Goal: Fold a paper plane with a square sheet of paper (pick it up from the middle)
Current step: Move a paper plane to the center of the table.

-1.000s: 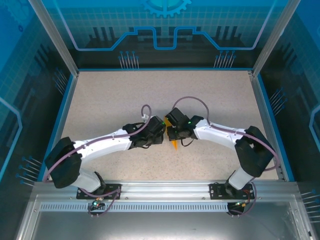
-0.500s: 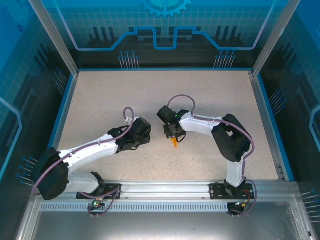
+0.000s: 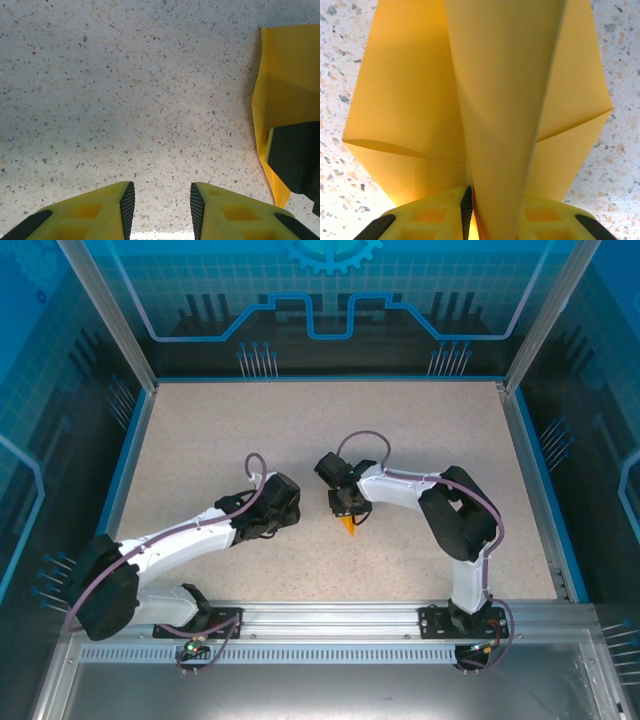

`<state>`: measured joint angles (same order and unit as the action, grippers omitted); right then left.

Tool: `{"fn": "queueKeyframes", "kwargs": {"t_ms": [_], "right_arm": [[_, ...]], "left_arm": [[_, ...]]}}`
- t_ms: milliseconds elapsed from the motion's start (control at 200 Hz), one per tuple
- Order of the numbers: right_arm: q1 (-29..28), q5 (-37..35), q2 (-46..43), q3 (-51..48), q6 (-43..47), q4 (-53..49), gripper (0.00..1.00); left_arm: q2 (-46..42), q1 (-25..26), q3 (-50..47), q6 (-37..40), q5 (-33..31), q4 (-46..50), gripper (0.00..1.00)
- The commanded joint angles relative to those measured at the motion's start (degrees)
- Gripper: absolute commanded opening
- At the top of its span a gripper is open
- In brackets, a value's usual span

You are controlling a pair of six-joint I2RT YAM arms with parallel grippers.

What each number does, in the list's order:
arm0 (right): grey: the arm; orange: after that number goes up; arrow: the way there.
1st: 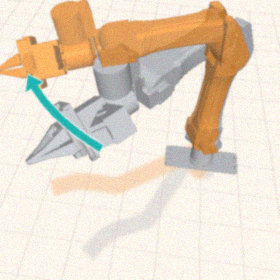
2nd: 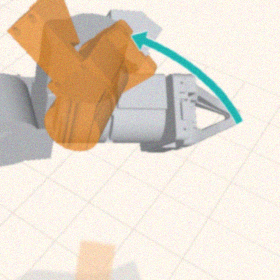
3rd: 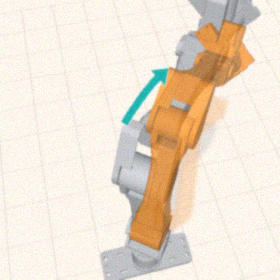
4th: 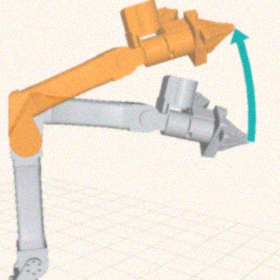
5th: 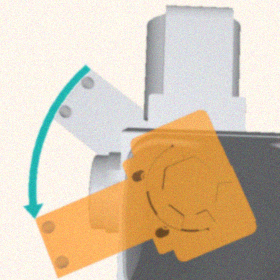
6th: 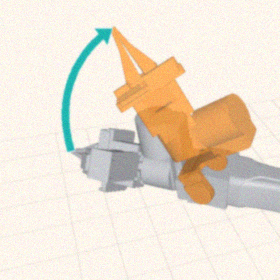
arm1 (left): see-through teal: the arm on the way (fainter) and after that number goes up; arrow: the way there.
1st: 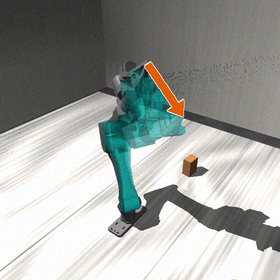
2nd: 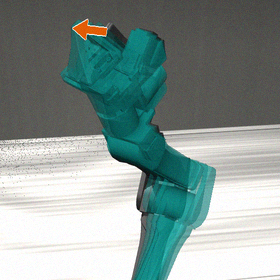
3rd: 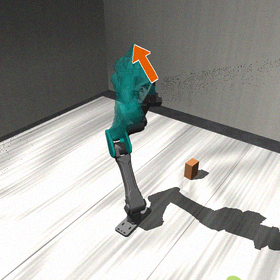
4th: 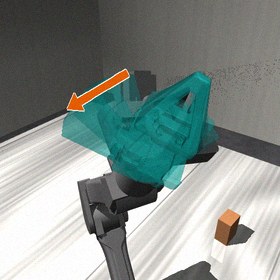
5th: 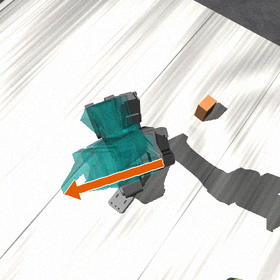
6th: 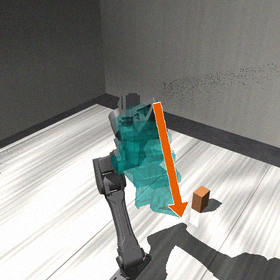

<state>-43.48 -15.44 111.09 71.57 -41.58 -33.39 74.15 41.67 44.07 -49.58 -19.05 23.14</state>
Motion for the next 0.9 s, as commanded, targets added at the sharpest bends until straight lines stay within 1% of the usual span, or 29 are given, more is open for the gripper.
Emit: {"fn": "queueKeyframes", "kwargs": {"t_ms": [0, 130, 225, 365, 455, 560, 765, 895], "right_arm": [[0.29, 0.85, 4.05, 0.36, -1.22, -1.12, 0.21], [0.15, -2.1, 4.54, 5.53, -0.96, -5.18, 0.18], [0.08, -3.19, 5.63, 9.09, -0.96, -7.05, 0.18], [0.07, -3.7, 10.07, 14.16, -2.18, -10.77, 0.2], [0.01, -3.04, 12.2, 15.45, -2.88, -10.96, 0.2], [-0.46, -3.1, 14.15, 16.72, -3.17, -11.87, 0.2], [-1.28, -4.43, 17.43, 20.03, -3.74, -14.83, 0.2], [-1.48, -4.48, 15.25, 20.54, -3.47, -15.15, 0.22]], "left_arm": [[0.64, -0.6, -0.39, 0.36, 0.86, -0.99, 0.38], [0.47, -0.61, -0.39, 0.21, 0.49, -0.72, 0.38], [0.3, -0.68, -0.39, 0.18, -0.07, -0.38, 0.38], [0.21, -0.68, -0.26, 0.15, -0.23, -0.11, 0.38], [0.05, -0.76, -0.27, 0.18, -0.41, 0.16, 0.38], [-0.15, -0.77, -0.15, 0.41, -0.55, 0.42, 0.35], [-0.23, -0.87, 0.18, 0.53, -1.0, 0.77, 0.35], [-0.66, -0.87, 0.73, 0.78, -2.02, 1.45, 0.35]]}}
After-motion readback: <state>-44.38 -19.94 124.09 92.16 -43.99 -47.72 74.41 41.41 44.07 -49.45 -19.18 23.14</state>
